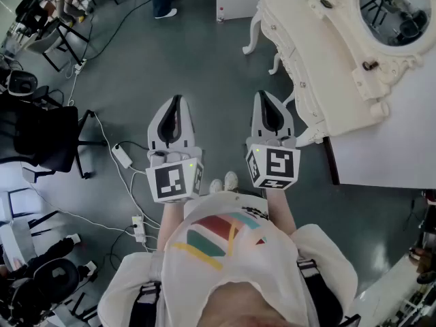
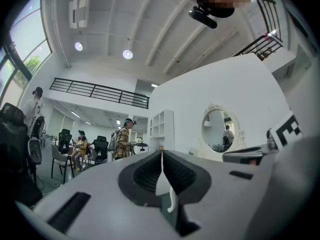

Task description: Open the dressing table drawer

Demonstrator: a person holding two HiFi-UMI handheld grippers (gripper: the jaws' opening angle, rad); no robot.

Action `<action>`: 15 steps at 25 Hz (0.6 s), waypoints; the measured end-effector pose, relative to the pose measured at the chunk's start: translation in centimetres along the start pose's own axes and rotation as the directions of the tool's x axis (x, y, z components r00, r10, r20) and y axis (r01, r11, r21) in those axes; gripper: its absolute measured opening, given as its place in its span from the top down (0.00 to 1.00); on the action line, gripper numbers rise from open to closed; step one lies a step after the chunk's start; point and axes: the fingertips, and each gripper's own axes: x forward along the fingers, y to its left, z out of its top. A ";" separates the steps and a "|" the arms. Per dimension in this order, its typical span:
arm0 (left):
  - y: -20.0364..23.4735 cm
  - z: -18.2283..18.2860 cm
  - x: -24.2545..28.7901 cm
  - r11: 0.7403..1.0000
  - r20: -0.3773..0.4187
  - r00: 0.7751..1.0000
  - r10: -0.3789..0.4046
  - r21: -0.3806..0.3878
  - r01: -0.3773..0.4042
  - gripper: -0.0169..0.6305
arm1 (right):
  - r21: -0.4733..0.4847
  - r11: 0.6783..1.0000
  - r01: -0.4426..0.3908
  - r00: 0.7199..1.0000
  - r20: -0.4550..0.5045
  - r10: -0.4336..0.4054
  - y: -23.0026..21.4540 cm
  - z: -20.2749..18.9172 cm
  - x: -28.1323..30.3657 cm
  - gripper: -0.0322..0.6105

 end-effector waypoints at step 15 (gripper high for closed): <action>-2.1 -1.3 3.2 1.000 -0.007 1.000 -0.013 -0.003 0.013 0.96 | 0.020 1.000 0.008 1.000 0.011 -0.008 -3.5 -0.6 0.9 0.95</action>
